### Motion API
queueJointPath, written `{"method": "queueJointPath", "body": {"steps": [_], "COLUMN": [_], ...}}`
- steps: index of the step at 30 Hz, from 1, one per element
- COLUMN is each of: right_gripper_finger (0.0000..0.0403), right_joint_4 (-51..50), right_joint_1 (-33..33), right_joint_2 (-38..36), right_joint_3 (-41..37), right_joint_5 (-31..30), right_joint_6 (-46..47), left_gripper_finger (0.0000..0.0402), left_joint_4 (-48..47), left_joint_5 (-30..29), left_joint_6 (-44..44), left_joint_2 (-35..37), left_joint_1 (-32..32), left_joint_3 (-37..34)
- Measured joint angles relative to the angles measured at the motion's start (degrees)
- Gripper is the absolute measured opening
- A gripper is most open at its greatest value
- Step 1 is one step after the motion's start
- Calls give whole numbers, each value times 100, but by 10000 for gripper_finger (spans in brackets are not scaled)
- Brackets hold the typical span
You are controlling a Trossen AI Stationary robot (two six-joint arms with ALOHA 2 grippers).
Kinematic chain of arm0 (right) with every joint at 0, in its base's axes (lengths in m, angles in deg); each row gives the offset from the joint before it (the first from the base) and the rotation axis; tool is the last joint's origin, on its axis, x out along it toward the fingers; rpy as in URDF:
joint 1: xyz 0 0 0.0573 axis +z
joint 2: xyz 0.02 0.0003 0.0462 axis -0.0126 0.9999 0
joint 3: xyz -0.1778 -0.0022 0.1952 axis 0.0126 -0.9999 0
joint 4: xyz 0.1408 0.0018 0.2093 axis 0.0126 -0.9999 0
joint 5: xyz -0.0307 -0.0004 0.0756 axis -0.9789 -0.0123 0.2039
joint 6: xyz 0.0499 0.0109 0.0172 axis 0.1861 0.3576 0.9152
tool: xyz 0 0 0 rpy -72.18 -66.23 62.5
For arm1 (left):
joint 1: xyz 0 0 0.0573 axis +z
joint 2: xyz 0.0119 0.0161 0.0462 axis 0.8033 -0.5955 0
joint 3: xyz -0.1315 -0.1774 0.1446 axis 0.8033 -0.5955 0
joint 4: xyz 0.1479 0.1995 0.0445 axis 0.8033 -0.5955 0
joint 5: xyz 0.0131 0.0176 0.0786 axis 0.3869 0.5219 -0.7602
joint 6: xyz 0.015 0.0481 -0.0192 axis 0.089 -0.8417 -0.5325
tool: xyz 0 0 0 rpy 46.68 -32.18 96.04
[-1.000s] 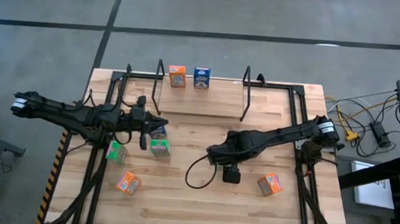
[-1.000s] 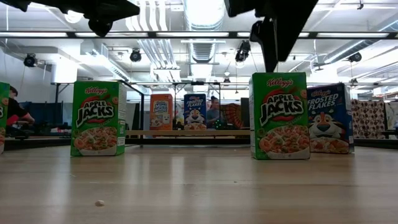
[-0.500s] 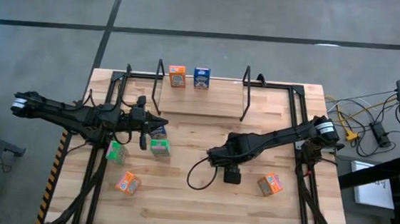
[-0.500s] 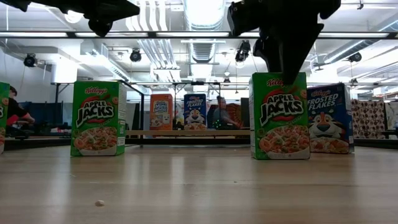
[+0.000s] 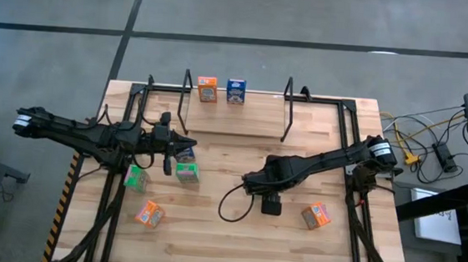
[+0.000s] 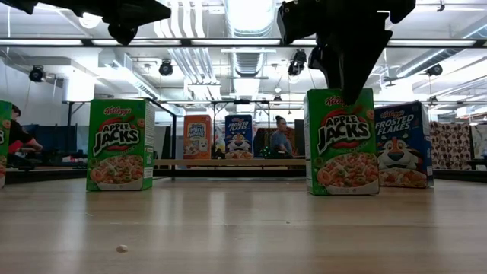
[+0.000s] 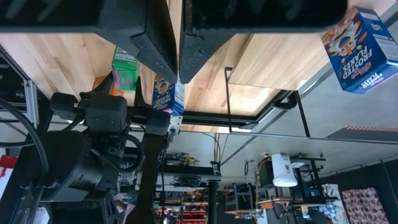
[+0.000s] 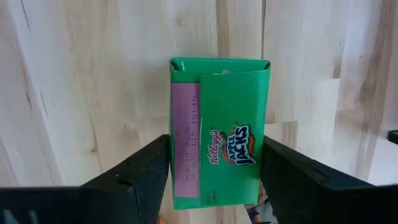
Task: Stack cereal on shelf
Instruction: Put the right green cereal box on the shelf
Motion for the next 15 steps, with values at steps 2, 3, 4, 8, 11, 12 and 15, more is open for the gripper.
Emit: {"method": "queueJointPath", "body": {"steps": [2,3,4,8,11,12,15], "right_gripper_finger": [219,219,219,219,219,219,219], "right_joint_4": [9,11,15,27,28,30,35], "right_joint_1": [0,0,0,0,0,0,0], "right_joint_2": [0,0,0,-2,-2,-4,-4], "right_joint_3": [0,0,0,0,0,1,0], "right_joint_5": [0,0,0,0,0,0,0], "right_joint_6": [-15,-19,-19,-53,-61,-63,-63], "left_gripper_finger": [0,0,0,0,0,0,0], "left_joint_4": [0,0,0,0,0,0,2], "left_joint_5": [0,0,0,0,0,0,0], "left_joint_6": [-1,-1,0,-1,-1,-2,-2], "left_joint_2": [0,0,0,0,0,0,0], "left_joint_1": [0,0,0,0,0,0,0], "left_joint_3": [0,0,0,0,0,0,2]}}
